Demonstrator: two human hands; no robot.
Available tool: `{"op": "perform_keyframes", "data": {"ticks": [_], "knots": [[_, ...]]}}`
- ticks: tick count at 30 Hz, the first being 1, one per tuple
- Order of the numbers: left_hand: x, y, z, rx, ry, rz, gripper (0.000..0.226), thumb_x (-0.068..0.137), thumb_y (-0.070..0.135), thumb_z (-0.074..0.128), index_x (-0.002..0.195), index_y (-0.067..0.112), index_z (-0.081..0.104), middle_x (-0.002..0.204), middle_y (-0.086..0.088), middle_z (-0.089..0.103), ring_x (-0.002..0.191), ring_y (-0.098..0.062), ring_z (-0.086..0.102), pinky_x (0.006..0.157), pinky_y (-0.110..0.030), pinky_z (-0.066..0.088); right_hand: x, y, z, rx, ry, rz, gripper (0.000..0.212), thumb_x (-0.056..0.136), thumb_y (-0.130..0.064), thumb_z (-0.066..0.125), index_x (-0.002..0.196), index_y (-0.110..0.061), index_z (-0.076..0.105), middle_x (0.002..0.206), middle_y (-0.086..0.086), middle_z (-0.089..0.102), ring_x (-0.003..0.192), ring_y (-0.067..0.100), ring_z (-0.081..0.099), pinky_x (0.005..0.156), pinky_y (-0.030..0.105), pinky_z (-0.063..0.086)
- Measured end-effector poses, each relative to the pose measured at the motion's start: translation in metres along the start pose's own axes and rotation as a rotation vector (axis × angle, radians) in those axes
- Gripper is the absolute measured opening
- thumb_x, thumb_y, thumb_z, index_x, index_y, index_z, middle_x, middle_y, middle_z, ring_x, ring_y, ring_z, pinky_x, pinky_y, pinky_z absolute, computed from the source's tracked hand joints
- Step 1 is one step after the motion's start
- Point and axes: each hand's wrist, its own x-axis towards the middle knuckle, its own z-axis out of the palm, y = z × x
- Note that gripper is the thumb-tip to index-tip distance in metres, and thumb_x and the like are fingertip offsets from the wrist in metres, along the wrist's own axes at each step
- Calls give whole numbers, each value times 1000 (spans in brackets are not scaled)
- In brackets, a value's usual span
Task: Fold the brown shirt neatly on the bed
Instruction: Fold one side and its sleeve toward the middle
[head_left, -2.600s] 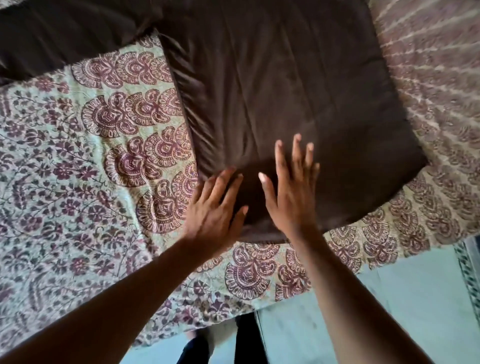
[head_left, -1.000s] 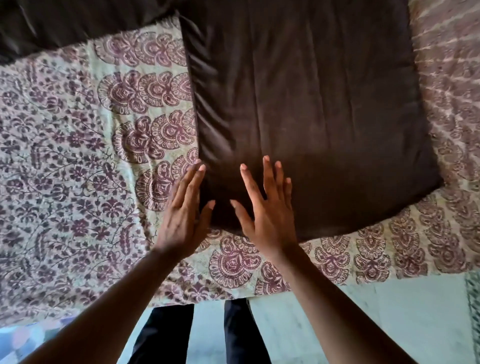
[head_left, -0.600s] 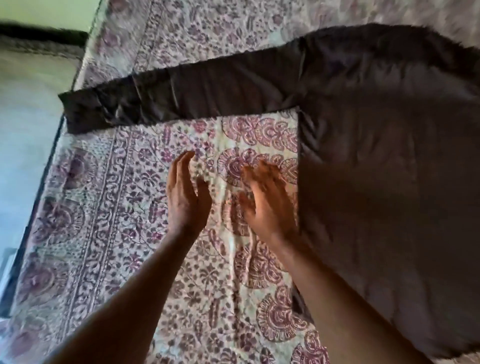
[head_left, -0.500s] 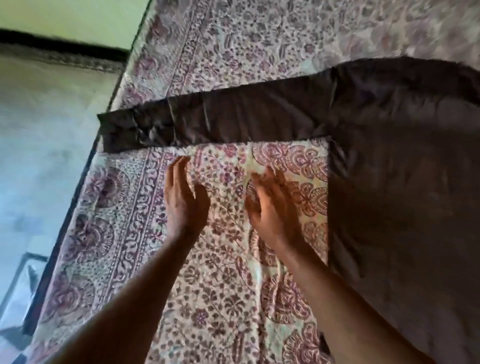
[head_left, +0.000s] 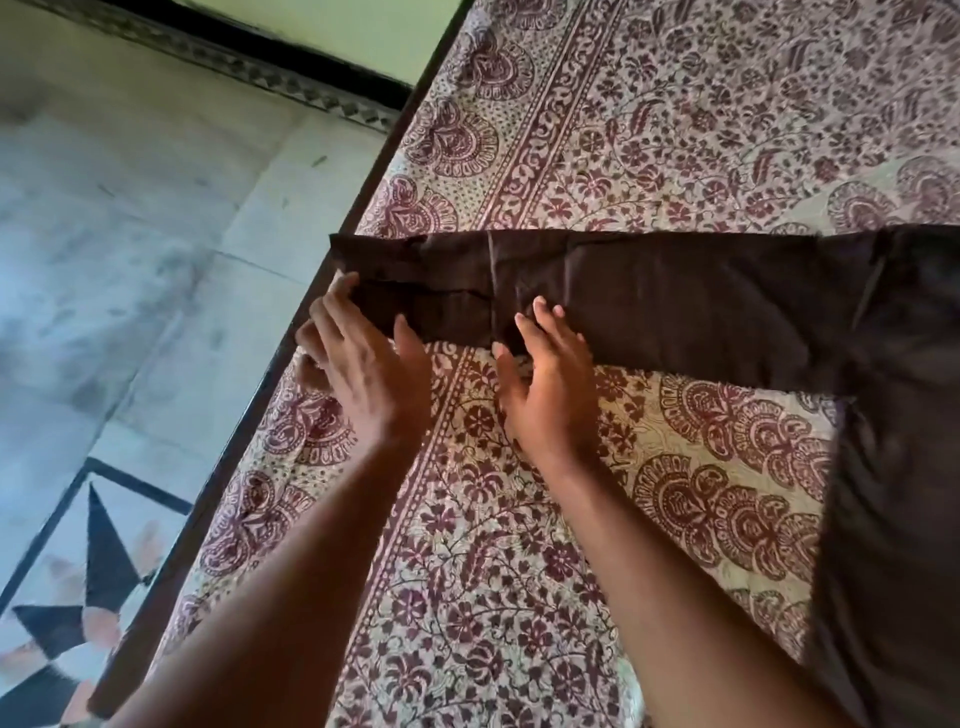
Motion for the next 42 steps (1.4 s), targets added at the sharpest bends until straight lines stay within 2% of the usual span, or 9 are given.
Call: {"op": "perform_keyframes", "data": {"ticks": [3,6,10,13,17,22,31,37,42], "knots": [[-16,22,-2,-238,-109,262,49,85,-4,60,128,14,45,112,0,61,101,-12,58,90,-22,49,23,-17,-41,539,-21,424,70,96,-66,43,116,-7,75,122,12,75,115,16,68,104,46,51],[-57,44,2,-304,-432,550,44,88,-3,64,119,16,40,103,-9,67,90,-24,64,75,-41,60,58,-10,-95,1108,-233,799,80,86,-84,42,120,-19,74,113,10,78,107,24,75,96,47,57],[-107,55,17,-351,-586,542,65,73,-10,67,127,15,41,118,-5,63,107,-20,60,96,-38,51,66,23,-126,876,-197,700,24,87,-16,78,110,-7,75,91,5,80,83,16,76,84,34,60],[-115,57,31,-162,-474,420,87,62,-6,64,139,19,34,143,-7,45,130,-24,44,111,-42,39,50,58,-152,808,-124,683,25,83,13,67,99,-5,75,72,-3,77,68,8,73,66,20,57],[-98,74,60,25,-458,296,79,88,19,66,155,34,27,161,0,29,142,-25,29,118,-49,31,1,104,-190,1025,-219,771,38,94,7,51,86,-17,79,81,1,79,73,13,76,67,23,61],[-114,125,97,40,-517,389,45,86,15,59,130,22,56,130,-8,53,121,-33,48,101,-52,42,-62,179,-242,1127,-56,868,32,85,-5,65,115,-13,75,109,8,79,98,19,77,82,29,63],[-254,248,164,-18,-515,183,50,77,15,49,123,28,61,136,-14,49,126,-40,45,105,-57,38,-139,357,-379,871,282,862,36,84,13,69,94,-20,79,88,-5,81,81,8,75,77,22,62],[-347,336,195,8,-466,533,40,79,27,45,108,15,71,111,-15,62,107,-40,56,89,-51,50,-166,468,-457,520,402,774,33,86,14,71,110,-8,71,78,-16,72,64,-17,63,66,2,47],[-414,395,224,-28,-503,688,24,88,16,59,110,10,66,112,-14,60,106,-38,58,77,-49,51,-168,542,-503,59,446,707,23,92,-2,69,114,-1,75,106,17,77,103,31,72,81,26,49]]}}
